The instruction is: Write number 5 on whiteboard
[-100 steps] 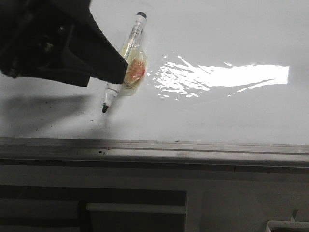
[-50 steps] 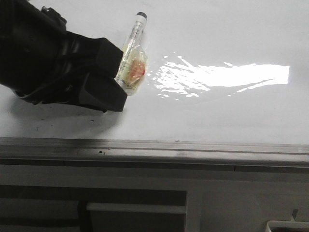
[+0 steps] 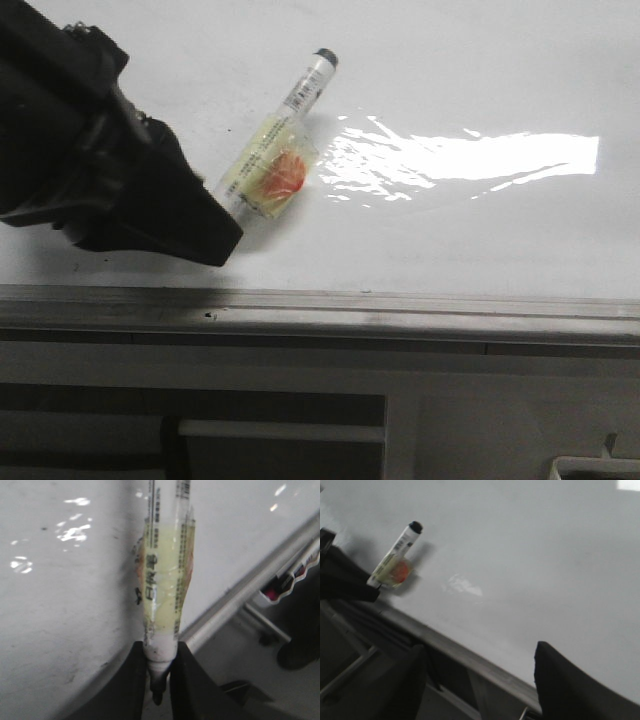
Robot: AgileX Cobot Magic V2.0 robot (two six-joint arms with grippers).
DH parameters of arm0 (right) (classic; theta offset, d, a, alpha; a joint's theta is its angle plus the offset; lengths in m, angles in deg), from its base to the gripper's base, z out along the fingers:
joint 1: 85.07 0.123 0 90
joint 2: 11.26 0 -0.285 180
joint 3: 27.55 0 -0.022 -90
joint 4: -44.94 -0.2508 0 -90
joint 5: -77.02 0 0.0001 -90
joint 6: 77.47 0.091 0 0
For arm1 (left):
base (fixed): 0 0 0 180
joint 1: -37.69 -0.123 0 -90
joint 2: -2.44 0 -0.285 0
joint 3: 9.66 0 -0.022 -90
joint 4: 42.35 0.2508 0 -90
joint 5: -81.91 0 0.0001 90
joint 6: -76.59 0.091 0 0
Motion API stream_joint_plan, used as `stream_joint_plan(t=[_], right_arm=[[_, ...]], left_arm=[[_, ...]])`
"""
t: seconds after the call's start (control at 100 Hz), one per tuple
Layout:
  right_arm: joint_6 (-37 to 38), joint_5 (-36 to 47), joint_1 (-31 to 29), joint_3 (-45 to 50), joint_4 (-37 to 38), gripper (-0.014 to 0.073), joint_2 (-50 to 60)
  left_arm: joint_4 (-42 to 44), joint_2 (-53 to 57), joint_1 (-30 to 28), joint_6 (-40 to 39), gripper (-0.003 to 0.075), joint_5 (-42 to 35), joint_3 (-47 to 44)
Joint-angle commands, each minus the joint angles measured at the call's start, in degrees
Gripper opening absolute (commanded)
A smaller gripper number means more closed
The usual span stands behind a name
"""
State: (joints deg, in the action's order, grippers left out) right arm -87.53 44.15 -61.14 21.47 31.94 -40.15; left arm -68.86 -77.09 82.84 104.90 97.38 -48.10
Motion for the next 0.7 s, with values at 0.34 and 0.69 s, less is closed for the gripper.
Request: stream_joint_plan(t=[0.34,0.69], right_arm=[[-12.71,9.32,19.83,-1.94,-5.96,0.0418,-12.26],[-12.72,26.41,29.67,-2.49,-5.96,0.0418,-23.34]], left_arm=[[9.23,5.99,12.58,19.07,-0.0020,2.34,1.76],[9.23,6.07,12.58,19.20,-0.0020,0.18,1.76]])
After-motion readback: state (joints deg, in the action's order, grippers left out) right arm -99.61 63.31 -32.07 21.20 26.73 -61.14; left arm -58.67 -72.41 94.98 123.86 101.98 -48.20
